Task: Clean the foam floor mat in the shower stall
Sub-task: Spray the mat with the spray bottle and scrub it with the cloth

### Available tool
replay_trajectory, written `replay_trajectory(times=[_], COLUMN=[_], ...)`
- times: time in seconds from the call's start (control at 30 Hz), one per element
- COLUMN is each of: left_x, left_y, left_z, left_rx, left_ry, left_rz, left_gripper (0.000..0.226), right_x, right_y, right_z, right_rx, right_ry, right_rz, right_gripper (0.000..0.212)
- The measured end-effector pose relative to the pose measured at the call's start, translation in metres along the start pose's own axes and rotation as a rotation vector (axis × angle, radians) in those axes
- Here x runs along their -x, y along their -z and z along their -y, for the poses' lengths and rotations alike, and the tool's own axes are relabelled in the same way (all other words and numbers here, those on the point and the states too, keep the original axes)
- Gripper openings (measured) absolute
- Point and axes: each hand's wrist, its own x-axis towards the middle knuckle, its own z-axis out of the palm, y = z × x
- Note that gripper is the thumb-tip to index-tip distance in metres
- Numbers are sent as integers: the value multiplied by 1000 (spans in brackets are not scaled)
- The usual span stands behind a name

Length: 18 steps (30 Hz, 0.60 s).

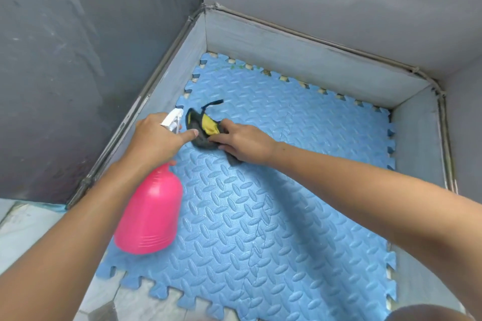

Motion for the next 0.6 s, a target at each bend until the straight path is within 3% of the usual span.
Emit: replay_trajectory(times=[0.07, 0.13, 0.3, 0.37, 0.43, 0.6], left_x=[2, 5, 9, 9, 8, 2], left_y=[0, 2, 10, 11, 10, 10], left_z=[-1, -2, 2, 4, 5, 12], left_rx=[-6, 12, 39, 52, 66, 113], left_ry=[-13, -13, -9, -4, -6, 11], left_rz=[5, 6, -19, -42, -75, -110], left_gripper=[43, 43, 47, 47, 49, 43], right_x=[4, 3, 20, 18, 0, -60], right_y=[5, 13, 29, 31, 28, 16], right_z=[-8, -36, -132, -141, -127, -37], right_rx=[17, 30, -72, -80, -75, -70], right_ry=[86, -29, -922, -1096, -1020, -340], right_rz=[27, -18, -285, -261, -240, -88], right_gripper=[35, 35, 33, 33, 35, 39])
